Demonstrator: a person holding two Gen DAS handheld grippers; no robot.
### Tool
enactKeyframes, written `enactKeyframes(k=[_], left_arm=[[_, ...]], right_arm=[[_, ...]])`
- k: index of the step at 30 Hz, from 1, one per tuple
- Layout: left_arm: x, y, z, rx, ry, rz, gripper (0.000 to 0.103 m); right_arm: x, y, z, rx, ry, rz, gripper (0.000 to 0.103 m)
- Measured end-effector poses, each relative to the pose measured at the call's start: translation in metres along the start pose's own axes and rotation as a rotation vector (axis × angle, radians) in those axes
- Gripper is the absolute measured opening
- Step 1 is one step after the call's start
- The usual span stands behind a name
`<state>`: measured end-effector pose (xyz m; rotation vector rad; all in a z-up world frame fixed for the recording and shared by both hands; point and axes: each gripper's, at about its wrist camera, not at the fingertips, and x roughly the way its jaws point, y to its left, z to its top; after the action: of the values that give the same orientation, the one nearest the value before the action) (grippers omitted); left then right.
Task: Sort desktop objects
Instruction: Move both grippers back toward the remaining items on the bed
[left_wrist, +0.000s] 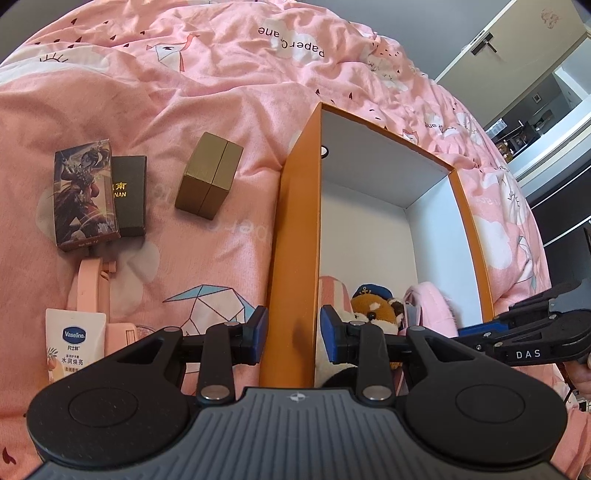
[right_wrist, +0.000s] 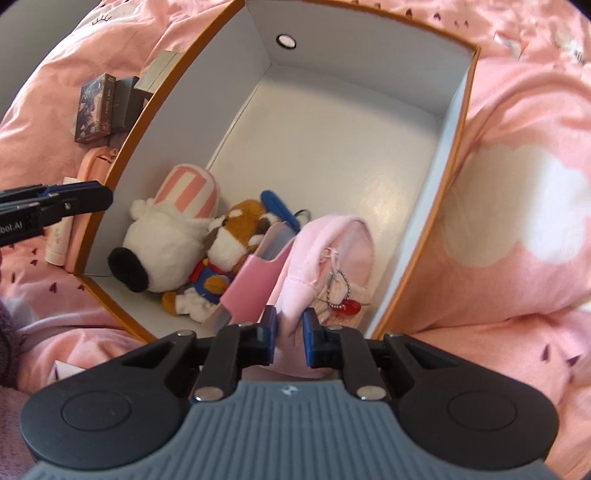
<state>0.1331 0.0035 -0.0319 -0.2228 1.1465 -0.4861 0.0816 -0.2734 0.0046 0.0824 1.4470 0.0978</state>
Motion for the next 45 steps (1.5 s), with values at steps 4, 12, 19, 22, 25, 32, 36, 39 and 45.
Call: enactKeyframes(k=[4,12,19,22,25,32,36,39,45], left_arm=[[0.001,0.001,0.0,-0.001,0.003,-0.003,0.034],[-0.005,0.006,0.0,-0.014,-0.015,-0.016,0.037],[-0.005,0.009,0.001,-0.015,-0.021,-0.029,0.037],[-0.005,0.01,0.001,-0.023,-0.02,-0.037,0.038],[-0.006,0.01,0.001,-0.021,-0.026,-0.038,0.037],[-0.011,0.012,0.002,-0.03,-0.042,-0.051,0.037],[-0.015,0.01,0.002,-0.024,-0.054,-0.065,0.037],[-0.018,0.01,0.001,-0.023,-0.062,-0.064,0.037],[-0.019,0.007,0.001,-0.013,-0.063,-0.065,0.037]], right_arm=[[-0.003,0.006,0.013,-0.06,-0.044,-0.048,0.036],[0.027,0.012,0.037,-0.201,0.021,-0.159,0.048],[0.02,0.005,0.041,-0.133,-0.003,-0.182,0.026],[0.007,0.004,0.038,-0.098,-0.02,-0.182,0.022],[-0.003,0.004,0.033,-0.065,-0.018,-0.184,0.02],[-0.014,-0.005,0.018,0.073,0.045,-0.061,0.018],[-0.008,-0.007,0.021,0.116,0.069,-0.033,0.017],[0.0,-0.007,0.024,0.126,0.08,-0.034,0.017],[0.018,0.0,0.032,0.11,0.092,-0.04,0.017]])
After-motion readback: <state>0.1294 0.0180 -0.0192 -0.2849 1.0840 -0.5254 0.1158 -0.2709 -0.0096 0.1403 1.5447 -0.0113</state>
